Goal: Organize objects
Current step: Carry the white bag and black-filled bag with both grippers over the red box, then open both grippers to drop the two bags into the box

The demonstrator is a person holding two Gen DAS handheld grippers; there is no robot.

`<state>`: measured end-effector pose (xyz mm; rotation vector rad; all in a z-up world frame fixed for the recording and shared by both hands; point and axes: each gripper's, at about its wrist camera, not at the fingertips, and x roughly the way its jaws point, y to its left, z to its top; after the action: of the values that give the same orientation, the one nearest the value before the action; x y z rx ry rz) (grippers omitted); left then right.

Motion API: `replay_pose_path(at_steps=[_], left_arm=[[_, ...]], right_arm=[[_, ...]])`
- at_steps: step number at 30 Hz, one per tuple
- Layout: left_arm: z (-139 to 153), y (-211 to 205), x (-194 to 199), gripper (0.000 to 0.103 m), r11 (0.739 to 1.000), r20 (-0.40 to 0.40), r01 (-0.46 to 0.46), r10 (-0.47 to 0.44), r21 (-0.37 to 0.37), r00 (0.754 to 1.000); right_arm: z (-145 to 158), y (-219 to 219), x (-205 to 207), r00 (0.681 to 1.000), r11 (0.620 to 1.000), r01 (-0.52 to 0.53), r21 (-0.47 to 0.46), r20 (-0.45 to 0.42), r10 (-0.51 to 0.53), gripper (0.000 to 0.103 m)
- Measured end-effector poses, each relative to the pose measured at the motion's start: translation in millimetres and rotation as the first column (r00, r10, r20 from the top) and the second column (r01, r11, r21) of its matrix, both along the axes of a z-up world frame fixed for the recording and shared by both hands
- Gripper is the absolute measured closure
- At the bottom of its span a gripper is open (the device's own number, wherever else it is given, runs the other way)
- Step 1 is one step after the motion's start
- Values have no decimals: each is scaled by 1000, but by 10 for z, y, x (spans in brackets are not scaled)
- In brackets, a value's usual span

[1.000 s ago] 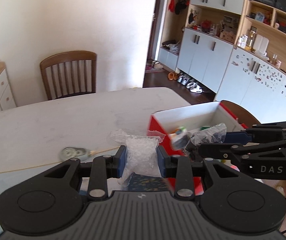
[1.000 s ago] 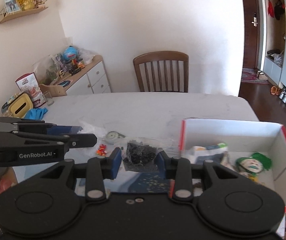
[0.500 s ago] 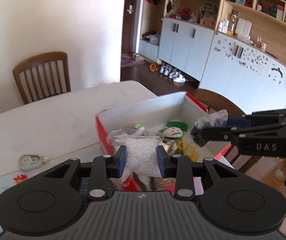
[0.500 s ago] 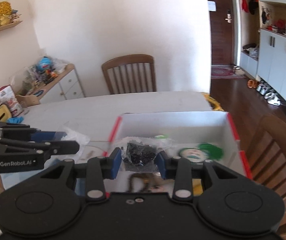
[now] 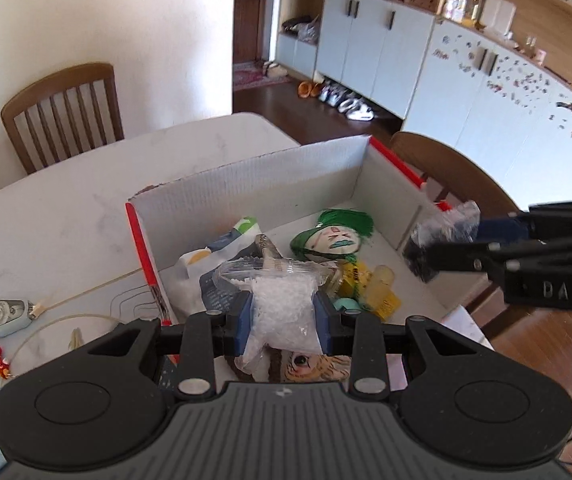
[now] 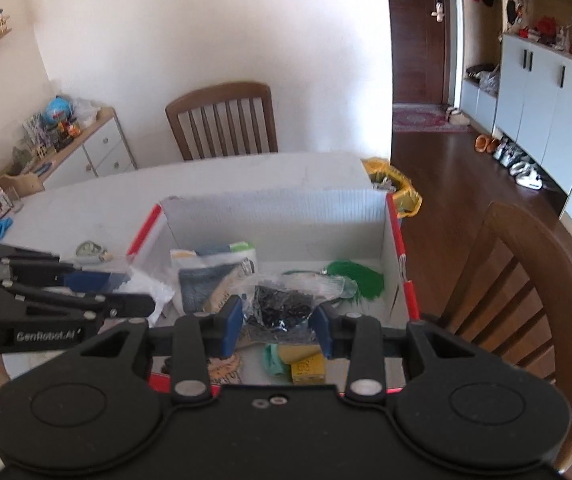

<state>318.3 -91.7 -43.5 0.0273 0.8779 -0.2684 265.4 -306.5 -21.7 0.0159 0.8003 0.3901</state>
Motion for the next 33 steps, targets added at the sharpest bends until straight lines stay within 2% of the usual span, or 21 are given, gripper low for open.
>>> replay_pose_path(at_steps=[9,13,19,25,33], left_arm=[[-246,-109,363,71,999,-80,-16,20,50,997],[-343,-107,446,71,997,-111,-18,26,71,993],[-440,-126,438,71,998,-154,3,6,56,988],[-495,-185,432,71,998,-172,12,0,68,985],[-506,-154,422,71,998,-174,-20,30,60,984]], right_arm=[[-244,76,372,998,998,-39,-44,-56,37,67],[-296,123,608,995,998,-58,-35,-78,55,67],[-385,218,837,989,994,-97,-39,-114,92,67],[-522,252,886,986,992,-103,-66,-136,94,67],[-474,190,871,988,994,-95,-58,-125,88,64]])
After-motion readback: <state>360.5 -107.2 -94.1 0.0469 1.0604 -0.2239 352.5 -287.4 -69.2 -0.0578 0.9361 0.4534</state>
